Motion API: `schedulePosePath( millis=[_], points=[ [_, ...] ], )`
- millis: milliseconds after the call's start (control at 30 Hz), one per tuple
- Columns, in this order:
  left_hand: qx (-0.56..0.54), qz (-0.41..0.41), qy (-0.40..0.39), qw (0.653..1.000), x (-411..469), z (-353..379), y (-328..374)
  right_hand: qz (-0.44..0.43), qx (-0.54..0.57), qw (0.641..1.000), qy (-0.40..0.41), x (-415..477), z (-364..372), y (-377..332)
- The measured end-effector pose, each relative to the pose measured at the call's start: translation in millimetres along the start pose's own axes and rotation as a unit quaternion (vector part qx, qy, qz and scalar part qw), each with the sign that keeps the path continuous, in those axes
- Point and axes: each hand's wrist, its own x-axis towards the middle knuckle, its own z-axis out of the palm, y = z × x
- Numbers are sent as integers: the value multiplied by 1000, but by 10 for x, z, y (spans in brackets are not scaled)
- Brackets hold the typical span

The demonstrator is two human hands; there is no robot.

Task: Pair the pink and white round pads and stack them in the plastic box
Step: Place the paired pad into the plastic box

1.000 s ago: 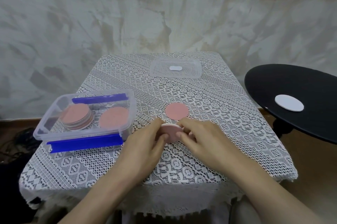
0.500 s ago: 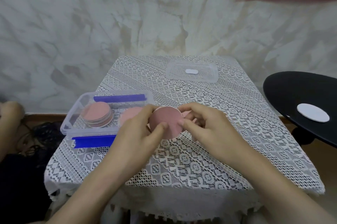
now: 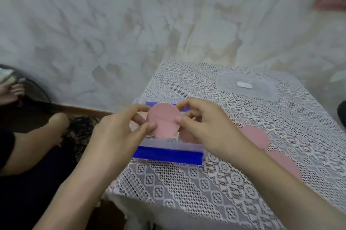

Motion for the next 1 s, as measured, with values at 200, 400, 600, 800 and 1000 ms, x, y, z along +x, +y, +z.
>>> schedulePosePath(
  millis=[200,400,600,800,1000],
  points=[
    [94,-34,12,995,98,-81,-351,10,-90,995,-32,408,208,-106],
    [101,-58,-38,992,57,-22,-395,-18,-305,952,-31,500,385,-85],
    [86,-58,-39,994,30,-39,-420,-25,-378,920,-100,486,396,-128],
    [73,-53,-33,995,29,-38,-425,-33,-403,907,-115,520,422,-125],
    [56,-40,-20,997,42,-32,-487,-72,-407,906,-96,533,446,-59]
  ],
)
